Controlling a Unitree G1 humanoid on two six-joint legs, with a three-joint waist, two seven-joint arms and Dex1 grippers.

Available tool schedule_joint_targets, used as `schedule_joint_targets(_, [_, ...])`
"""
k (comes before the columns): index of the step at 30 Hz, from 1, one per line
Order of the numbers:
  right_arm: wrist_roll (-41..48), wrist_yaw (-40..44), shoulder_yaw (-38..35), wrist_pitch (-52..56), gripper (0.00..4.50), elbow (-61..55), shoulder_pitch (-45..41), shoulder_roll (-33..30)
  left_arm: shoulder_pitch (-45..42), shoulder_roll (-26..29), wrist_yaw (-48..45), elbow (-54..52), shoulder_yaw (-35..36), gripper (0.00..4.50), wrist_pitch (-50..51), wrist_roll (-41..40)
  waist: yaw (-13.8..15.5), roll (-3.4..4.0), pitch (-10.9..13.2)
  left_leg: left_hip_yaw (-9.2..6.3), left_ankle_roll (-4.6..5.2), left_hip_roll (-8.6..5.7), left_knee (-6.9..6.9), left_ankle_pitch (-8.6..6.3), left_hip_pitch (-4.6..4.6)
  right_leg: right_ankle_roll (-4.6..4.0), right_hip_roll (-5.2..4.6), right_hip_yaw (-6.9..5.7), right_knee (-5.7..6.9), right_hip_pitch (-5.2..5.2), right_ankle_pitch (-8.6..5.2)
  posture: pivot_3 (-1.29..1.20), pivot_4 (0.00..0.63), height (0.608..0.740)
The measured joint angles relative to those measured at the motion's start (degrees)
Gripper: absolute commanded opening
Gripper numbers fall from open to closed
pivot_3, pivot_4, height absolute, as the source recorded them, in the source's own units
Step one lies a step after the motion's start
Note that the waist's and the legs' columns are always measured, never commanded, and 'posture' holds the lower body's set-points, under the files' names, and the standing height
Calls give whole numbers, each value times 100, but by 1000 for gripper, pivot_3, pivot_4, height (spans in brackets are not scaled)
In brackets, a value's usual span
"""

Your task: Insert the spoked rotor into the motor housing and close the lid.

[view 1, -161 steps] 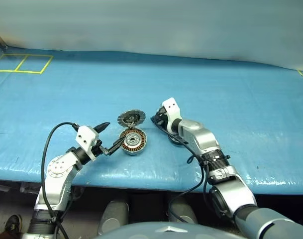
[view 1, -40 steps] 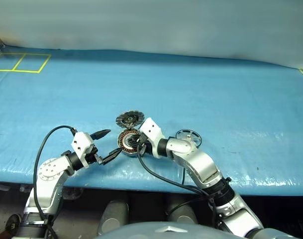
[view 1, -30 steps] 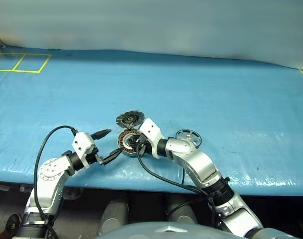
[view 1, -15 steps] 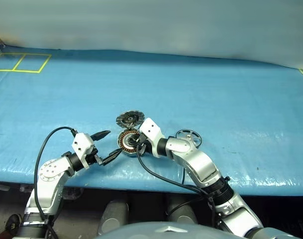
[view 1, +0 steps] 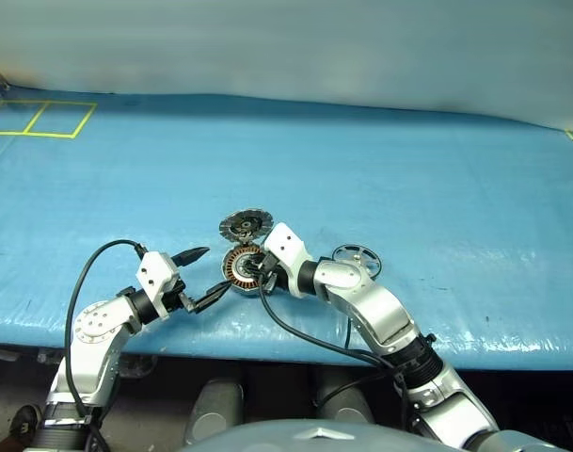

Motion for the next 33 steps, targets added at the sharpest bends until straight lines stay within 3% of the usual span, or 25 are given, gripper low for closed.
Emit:
schedule_joint_targets(6, [3, 16, 27, 0, 698, -6, 0, -2, 4, 0, 2, 1, 0, 4500, -1, 3, -1, 0, 0, 0, 0, 0, 0, 0, 0, 0, 0, 0, 0, 0, 0, 0, 150, 740])
schedule_joint_targets(12, [5, 119, 76, -23, 2596, -52, 16, -19, 5, 1, 2, 9, 0, 4500, -3, 8, -1, 0, 0, 0, 0, 0, 0, 0, 1, 0, 0, 0, 1, 1, 0, 0, 150, 740])
schedule_joint_targets(21, [14, 113, 31, -102, 2596, -151, 26, 1, 4, 1, 2, 33, 0, 4500, -13, 42, 0, 0, 0, 0, -1, 0, 0, 0, 1, 0, 0, 0, 1, 0, 0, 0, 150, 740])
schedule_joint_targets(24, [45, 111, -21, -102, 2003, -185, 26, 33, 4, 1, 2, 33, -1, 4500, -16, 47, -1, 0, 0, 0, 0, 0, 0, 0, 1, 0, 0, 0, 1, 0, 0, 0, 150, 740])
schedule_joint_targets(30, [152, 87, -117, -110, 34, -140, 27, 152, 4, 1, 13, 34, -18, 4500, -25, 64, -1, 0, 0, 0, 0, 0, 0, 0, 1, 0, 0, 0, 1, 0, 0, 0, 150, 740])
schedule_joint_targets(33, [145, 72, -147, -133, 34, -23, 27, 155, 5, 1, 33, 35, -48, 4500, -30, 65, 0, 0, 0, 0, -1, 0, 0, 1, 1, 1, 0, 0, 1, 1, 1, 0, 150, 740])
